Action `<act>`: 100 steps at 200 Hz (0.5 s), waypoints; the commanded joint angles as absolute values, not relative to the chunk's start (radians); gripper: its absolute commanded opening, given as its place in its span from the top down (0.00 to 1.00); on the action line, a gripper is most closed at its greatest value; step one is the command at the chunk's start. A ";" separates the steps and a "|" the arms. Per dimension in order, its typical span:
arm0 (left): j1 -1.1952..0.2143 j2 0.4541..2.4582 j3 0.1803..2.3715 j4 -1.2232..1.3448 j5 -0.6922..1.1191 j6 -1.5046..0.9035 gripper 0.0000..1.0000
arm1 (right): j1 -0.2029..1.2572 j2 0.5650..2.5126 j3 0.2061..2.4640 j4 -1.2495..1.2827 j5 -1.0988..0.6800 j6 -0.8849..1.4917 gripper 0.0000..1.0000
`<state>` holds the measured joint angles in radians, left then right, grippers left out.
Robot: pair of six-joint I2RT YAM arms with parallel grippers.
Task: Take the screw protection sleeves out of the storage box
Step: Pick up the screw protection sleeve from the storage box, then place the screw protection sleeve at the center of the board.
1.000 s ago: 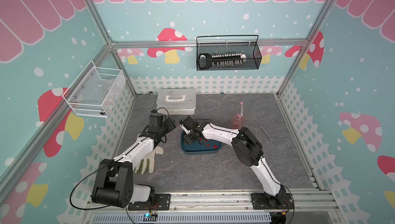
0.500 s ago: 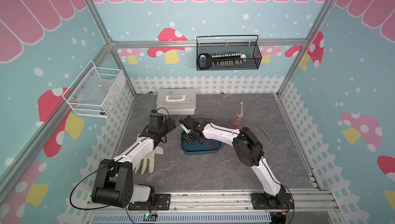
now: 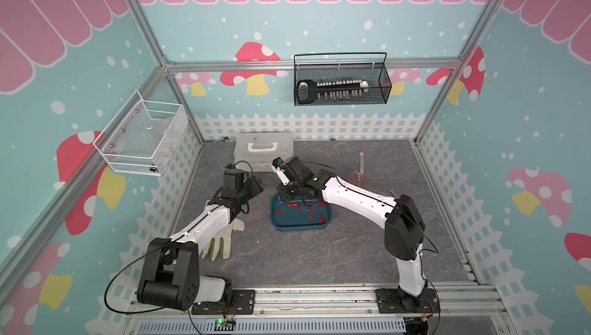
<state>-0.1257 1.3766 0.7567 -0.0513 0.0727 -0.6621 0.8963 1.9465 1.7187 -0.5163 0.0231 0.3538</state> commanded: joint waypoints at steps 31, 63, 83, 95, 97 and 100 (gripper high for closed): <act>-0.121 1.369 0.776 -0.045 0.081 -0.643 0.32 | 0.784 1.699 1.487 -0.505 0.015 0.383 0.85; -0.120 1.372 0.776 -0.044 0.082 -0.644 0.32 | 0.707 1.596 1.318 -0.463 0.034 0.385 0.85; -0.121 1.375 0.777 -0.044 0.081 -0.646 0.32 | 0.659 1.576 1.262 -0.460 0.034 0.375 0.85; -0.121 1.378 0.779 -0.046 0.080 -0.645 0.32 | 0.641 1.567 1.233 -0.460 0.048 0.365 0.85; -0.121 1.378 0.779 -0.047 0.081 -0.644 0.32 | 0.638 1.565 1.227 -0.459 0.052 0.363 0.85; -0.121 1.378 0.780 -0.046 0.081 -0.645 0.32 | 0.634 1.562 1.220 -0.454 0.055 0.361 0.85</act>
<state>-0.1257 1.3766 0.7567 -0.0513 0.0757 -0.6617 0.6628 1.5940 1.2705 -0.4709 0.0277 0.3744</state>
